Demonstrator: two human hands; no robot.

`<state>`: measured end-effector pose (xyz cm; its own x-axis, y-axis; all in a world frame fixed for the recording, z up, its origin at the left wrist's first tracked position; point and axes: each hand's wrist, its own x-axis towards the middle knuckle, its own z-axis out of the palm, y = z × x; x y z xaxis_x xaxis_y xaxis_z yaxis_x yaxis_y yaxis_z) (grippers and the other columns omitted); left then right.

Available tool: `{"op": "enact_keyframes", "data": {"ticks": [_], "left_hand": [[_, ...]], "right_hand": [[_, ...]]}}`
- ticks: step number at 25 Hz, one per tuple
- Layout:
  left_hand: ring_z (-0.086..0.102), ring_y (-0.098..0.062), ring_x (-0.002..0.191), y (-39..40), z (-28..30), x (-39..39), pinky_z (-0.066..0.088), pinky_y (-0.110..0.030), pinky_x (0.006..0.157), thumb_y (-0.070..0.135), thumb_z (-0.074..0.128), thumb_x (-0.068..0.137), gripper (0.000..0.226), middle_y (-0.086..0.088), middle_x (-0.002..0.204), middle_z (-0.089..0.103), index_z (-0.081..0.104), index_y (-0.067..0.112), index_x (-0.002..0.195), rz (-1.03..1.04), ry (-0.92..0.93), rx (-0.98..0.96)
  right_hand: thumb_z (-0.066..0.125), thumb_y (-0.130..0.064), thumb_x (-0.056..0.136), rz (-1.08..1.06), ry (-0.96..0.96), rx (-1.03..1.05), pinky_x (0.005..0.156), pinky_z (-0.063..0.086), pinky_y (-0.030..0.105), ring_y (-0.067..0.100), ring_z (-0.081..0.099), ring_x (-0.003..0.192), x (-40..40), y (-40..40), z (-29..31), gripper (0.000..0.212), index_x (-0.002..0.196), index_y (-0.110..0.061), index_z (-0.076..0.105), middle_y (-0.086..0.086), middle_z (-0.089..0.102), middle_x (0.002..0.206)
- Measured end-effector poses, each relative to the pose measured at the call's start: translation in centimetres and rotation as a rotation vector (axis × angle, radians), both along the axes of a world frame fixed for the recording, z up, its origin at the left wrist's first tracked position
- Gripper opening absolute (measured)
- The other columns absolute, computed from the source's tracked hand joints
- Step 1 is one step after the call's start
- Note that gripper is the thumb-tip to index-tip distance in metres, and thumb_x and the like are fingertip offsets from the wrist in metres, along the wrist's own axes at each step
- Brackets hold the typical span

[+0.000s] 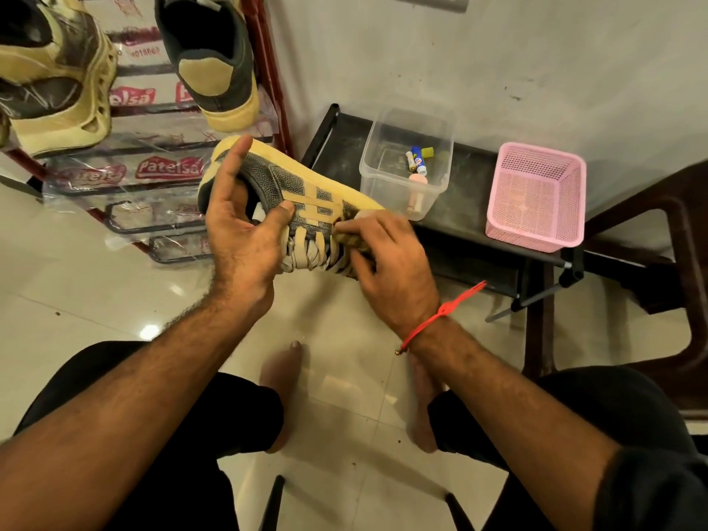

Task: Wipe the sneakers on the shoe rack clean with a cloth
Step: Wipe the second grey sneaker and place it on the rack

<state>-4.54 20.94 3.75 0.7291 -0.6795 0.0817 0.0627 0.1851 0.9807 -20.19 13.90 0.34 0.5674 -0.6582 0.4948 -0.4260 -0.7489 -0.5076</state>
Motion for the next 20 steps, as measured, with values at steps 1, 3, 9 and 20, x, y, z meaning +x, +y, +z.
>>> {"op": "enact_keyframes", "data": {"ticks": [1,3,9,20], "left_hand": [[0.057,-0.012,0.131,-0.1,0.1,0.0,0.059,-0.036,0.092,-0.024,0.058,0.085,0.080,-0.006,0.148,0.054,0.041,0.016,0.152,0.003,0.036,-0.004],[0.064,-0.013,0.123,-0.2,0.1,0.8,0.061,-0.036,0.085,-0.023,0.058,0.085,0.079,-0.004,0.142,0.060,0.047,0.022,0.149,0.068,0.141,0.023],[0.076,-0.032,0.093,0.1,-0.4,3.4,0.062,-0.058,0.069,-0.017,0.060,0.086,0.062,-0.011,0.119,0.072,0.068,0.031,0.124,0.254,0.595,0.212],[0.074,-0.018,0.083,0.7,0.3,1.9,0.060,-0.032,0.061,0.038,0.068,0.095,0.033,-0.004,0.105,0.075,0.060,0.023,0.122,-0.342,0.159,0.768]], "right_hand": [[0.065,-0.002,0.082,0.001,0.021,-0.020,0.094,0.047,0.040,0.029,0.057,0.103,0.0,-0.1,-0.2,0.031,0.112,-0.009,0.068,0.010,0.064,0.111],[0.062,-0.003,0.081,-0.080,0.037,-0.021,0.092,0.049,0.045,0.029,0.056,0.101,-0.8,-1.5,-1.2,0.030,0.111,-0.009,0.067,0.010,0.063,0.110],[0.059,-0.003,0.081,-0.219,-0.094,-0.008,0.082,0.047,0.047,0.033,0.055,0.092,-1.2,-2.2,-1.8,0.024,0.103,-0.007,0.068,0.013,0.061,0.103],[0.068,0.001,0.087,-0.300,-0.639,0.476,0.096,0.054,0.040,0.017,0.066,0.102,-2.1,-3.7,-0.2,0.023,0.104,-0.014,0.068,0.002,0.069,0.103]]}}
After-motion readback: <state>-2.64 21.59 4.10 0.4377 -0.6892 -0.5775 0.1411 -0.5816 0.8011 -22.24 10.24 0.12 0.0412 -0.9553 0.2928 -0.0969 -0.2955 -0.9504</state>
